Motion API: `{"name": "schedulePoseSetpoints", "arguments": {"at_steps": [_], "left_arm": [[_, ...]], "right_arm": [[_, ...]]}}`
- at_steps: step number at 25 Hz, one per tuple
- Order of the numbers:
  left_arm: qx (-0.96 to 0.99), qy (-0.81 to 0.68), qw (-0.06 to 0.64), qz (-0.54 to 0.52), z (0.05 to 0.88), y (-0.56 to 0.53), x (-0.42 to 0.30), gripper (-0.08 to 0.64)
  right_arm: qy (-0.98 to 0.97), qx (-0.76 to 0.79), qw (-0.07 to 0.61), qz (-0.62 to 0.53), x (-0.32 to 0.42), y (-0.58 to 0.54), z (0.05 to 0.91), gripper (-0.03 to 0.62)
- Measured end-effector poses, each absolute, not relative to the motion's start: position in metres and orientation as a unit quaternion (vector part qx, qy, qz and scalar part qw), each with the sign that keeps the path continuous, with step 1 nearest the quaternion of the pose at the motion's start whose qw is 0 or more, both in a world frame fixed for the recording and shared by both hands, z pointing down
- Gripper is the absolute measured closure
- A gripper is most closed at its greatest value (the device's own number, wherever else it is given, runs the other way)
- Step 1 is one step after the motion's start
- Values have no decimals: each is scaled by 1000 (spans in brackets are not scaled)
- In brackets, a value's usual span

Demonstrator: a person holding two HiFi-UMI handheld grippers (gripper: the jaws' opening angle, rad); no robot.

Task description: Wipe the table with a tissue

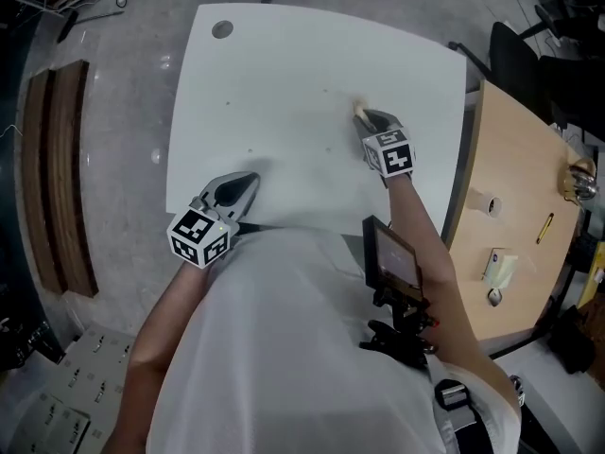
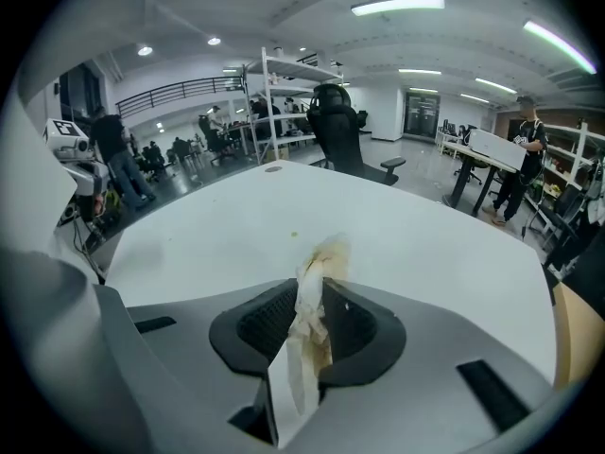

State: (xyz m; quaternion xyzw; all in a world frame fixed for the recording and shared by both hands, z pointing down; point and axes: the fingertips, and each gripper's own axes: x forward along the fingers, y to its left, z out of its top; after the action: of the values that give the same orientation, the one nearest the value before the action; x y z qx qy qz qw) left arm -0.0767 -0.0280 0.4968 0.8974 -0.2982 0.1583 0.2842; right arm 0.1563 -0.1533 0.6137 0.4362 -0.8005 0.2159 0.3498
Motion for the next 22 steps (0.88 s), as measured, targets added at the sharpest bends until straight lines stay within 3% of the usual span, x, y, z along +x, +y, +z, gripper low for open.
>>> {"name": "schedulePoseSetpoints", "arguments": {"at_steps": [12, 22], "left_arm": [[878, -338, 306, 144, 503, -27, -123, 552], [872, -349, 314, 141, 508, -24, -141, 552]], "right_arm": [[-771, 459, 389, 209, 141, -197, 628, 508], [-722, 482, 461, 186, 131, -202, 636, 508]]}}
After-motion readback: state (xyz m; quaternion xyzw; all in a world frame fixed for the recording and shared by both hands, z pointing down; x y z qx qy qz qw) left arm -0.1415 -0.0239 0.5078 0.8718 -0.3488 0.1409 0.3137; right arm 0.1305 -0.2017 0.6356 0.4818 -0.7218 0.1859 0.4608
